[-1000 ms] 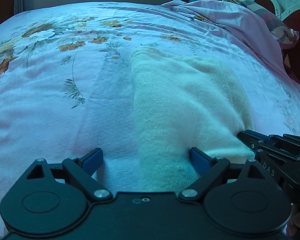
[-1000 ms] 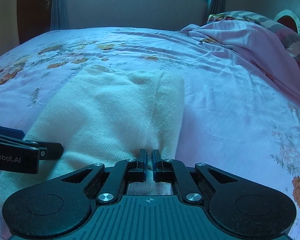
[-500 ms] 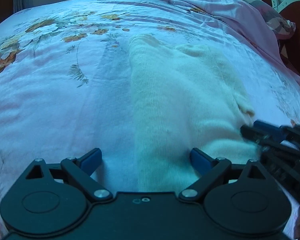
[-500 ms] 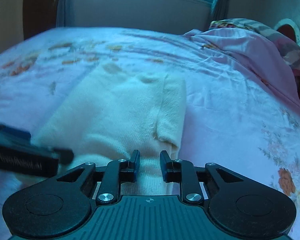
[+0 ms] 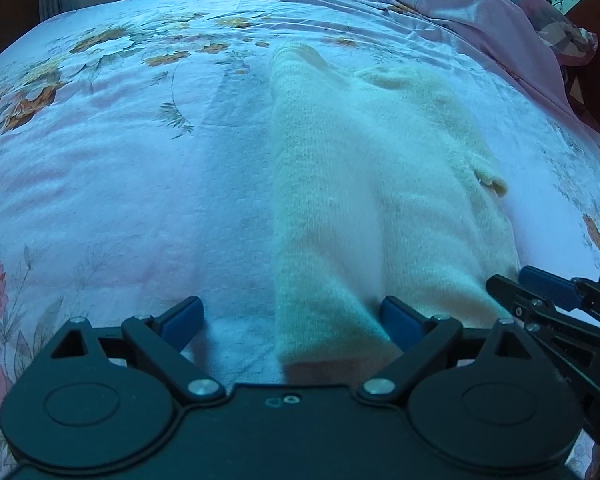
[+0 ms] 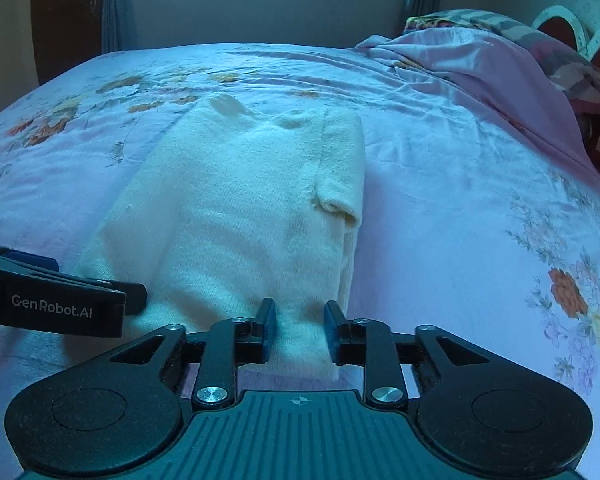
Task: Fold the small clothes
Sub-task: 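Grasp the end of the folded sweater strip with the right gripper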
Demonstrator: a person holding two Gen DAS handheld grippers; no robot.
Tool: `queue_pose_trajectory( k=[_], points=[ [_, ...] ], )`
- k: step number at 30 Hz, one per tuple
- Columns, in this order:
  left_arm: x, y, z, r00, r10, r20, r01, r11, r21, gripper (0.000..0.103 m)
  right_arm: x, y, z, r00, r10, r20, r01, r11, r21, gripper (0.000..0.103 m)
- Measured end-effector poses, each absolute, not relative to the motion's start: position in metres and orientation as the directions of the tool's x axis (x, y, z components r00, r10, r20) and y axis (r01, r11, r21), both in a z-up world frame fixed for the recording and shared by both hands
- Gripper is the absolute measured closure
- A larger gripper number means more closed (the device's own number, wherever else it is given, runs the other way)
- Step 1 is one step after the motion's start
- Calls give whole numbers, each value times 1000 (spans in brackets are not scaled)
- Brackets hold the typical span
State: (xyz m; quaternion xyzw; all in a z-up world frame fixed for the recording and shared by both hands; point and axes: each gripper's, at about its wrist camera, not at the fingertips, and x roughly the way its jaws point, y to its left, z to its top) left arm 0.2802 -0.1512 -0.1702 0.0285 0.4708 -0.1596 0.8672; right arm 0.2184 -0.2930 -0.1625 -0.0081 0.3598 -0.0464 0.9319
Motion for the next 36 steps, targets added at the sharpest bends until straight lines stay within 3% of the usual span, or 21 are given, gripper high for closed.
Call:
queue_pose_trajectory(
  k=[1, 2, 15, 22, 29, 36],
  points=[
    [279, -150, -169, 503, -255, -826, 304, 947, -107, 10, 215, -296, -160, 736, -101, -670, 93, 994, -48, 51],
    [279, -149, -167, 502, -259, -825, 307, 946, -110, 10, 213, -299, -159, 737, -104, -668, 102, 994, -42, 43],
    [304, -147, -152, 518, -268, -812, 317, 942, -109, 11, 226, -339, -143, 743, 30, -669, 116, 978, 172, 42],
    [325, -142, -160, 498, -326, -804, 284, 937, -205, 15, 247, -345, -144, 744, 37, -667, 127, 972, 196, 43],
    [335, -144, -170, 471, -359, -806, 300, 924, -237, 12, 265, -361, -153, 727, 121, -676, 162, 926, 340, 43],
    [345, -144, -171, 447, -413, -793, 304, 904, -299, 16, 277, -372, -156, 732, 172, -660, 162, 896, 413, 43]
  ],
)
